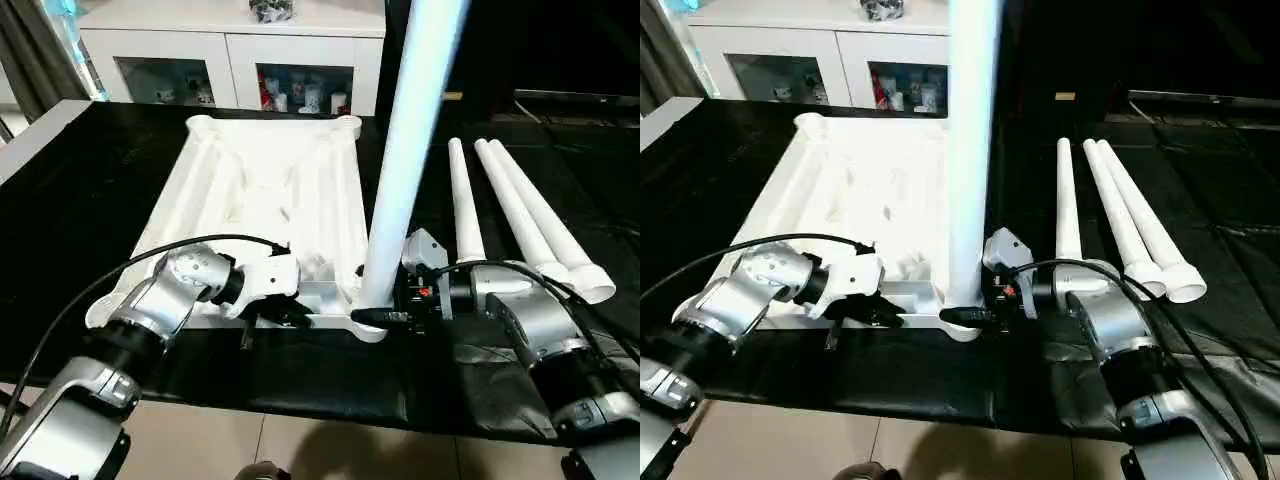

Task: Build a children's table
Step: Rotate leg to tighten

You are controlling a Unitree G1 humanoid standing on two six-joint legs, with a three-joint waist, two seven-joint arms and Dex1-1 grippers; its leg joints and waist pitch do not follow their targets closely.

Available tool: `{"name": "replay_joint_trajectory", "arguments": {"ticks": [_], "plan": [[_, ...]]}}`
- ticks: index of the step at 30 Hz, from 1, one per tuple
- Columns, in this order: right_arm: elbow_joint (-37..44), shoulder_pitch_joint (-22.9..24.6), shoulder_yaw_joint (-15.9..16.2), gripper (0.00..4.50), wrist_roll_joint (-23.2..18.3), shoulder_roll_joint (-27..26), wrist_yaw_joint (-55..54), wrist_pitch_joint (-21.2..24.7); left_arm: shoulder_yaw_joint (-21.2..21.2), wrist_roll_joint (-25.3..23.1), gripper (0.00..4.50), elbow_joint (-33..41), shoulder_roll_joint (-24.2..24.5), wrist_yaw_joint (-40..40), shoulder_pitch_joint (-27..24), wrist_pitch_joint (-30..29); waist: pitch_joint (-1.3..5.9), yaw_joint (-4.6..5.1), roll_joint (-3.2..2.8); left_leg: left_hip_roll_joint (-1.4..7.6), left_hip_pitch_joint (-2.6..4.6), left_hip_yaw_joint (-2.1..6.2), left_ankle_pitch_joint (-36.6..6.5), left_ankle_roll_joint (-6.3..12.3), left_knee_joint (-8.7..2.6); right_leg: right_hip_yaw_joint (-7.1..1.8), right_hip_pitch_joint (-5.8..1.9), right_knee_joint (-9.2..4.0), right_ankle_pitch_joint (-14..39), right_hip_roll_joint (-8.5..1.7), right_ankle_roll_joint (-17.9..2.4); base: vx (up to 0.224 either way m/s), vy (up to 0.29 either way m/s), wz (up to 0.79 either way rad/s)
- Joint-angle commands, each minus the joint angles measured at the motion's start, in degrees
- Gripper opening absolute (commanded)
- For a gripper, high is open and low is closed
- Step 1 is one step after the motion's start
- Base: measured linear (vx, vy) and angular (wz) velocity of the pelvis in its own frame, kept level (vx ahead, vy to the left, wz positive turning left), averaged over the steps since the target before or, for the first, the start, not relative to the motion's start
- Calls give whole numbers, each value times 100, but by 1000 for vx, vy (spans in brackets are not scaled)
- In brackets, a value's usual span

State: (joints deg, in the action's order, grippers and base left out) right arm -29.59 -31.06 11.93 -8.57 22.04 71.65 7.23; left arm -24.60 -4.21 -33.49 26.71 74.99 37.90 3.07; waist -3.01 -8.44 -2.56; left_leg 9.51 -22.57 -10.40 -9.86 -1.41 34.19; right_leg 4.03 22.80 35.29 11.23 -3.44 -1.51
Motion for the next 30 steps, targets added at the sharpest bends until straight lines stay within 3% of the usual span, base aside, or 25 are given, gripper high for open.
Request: {"name": "replay_joint_trajectory", "arguments": {"ticks": [1,12,18,19,24,26,28,30], "plan": [[17,-54,86,362,-25,26,89,37,-198,-149,0,-47,-19,130,11,100,424,22,47,440,147,155,-936,329,-355,-309,-260,-375,717,-592,-1264,0,0,0],[-12,36,119,276,-29,50,271,115,-135,-133,0,-230,-35,173,19,204,432,16,50,438,145,153,-875,356,-341,-305,-259,-367,691,-588,-1274,0,0,0],[51,135,124,266,-85,-15,228,183,-41,-61,0,-291,-70,126,8,90,431,14,52,438,147,154,-890,342,-342,-305,-259,-370,744,-590,-1265,0,0,0],[80,162,122,266,-101,-29,217,209,-9,-35,0,-300,-80,100,4,40,435,11,20,437,147,155,-894,338,-342,-302,-257,-375,720,-585,-1268,0,0,0],[143,292,-33,264,-169,-214,-208,423,340,210,0,-320,-254,-279,34,-510,420,10,32,444,156,155,-979,306,-354,-303,-254,-382,781,-586,-1300,0,0,0],[-24,263,-147,264,-36,-398,-832,499,587,316,0,-275,-371,-667,82,-887,395,30,-23,443,166,177,-1254,181,-384,-305,-245,-418,1186,-595,-1254,0,0,0],[-324,174,-375,264,27,-716,-1681,601,894,453,0,-115,-558,-1213,117,-1434,361,100,-16,436,201,184,-1601,-19,-418,-316,-219,-463,1659,-612,-1220,0,0,0],[-580,73,-608,264,3,-1021,-2380,722,1114,570,0,79,-714,-1603,114,-1919,355,162,13,404,176,233,-1711,-173,-442,-295,-269,-495,2124,-649,-1081,0,0,0]]}}
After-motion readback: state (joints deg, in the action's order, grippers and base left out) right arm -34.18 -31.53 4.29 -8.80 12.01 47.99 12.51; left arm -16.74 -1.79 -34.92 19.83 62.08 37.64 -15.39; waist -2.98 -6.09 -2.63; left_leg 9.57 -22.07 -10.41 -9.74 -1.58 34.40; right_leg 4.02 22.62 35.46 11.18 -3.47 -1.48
